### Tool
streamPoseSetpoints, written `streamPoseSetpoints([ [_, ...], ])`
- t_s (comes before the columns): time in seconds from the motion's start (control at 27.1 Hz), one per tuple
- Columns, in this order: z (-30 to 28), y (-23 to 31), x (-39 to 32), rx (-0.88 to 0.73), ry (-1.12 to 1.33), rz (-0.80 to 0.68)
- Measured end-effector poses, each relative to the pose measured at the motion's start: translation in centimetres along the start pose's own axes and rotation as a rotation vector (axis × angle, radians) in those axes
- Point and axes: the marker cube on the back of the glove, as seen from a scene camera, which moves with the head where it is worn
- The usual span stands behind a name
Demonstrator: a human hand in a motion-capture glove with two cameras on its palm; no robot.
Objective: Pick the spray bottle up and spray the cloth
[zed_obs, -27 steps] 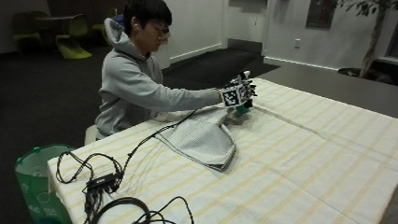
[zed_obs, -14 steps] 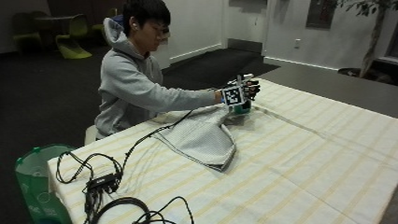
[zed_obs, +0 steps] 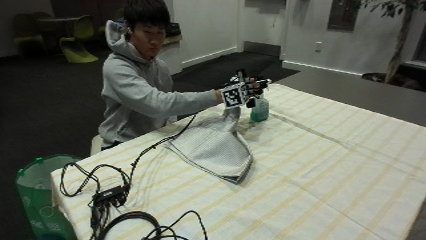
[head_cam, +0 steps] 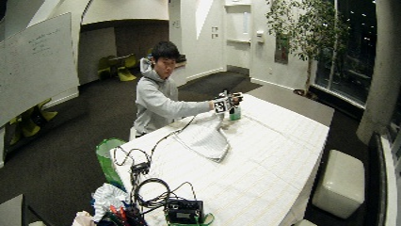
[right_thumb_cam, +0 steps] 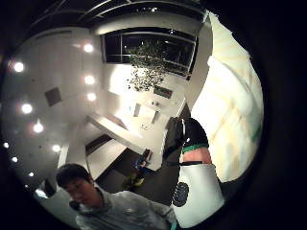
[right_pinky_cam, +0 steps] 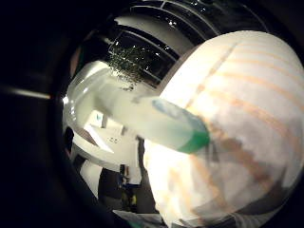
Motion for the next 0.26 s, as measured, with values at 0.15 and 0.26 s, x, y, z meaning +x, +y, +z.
streamPoseSetpoints([
  [0.15, -0.7, 2.2, -2.4, -0.047, 0.004, -0.052],
  [0.26, -1.1, 3.6, -3.8, -0.074, 0.076, -0.112],
])
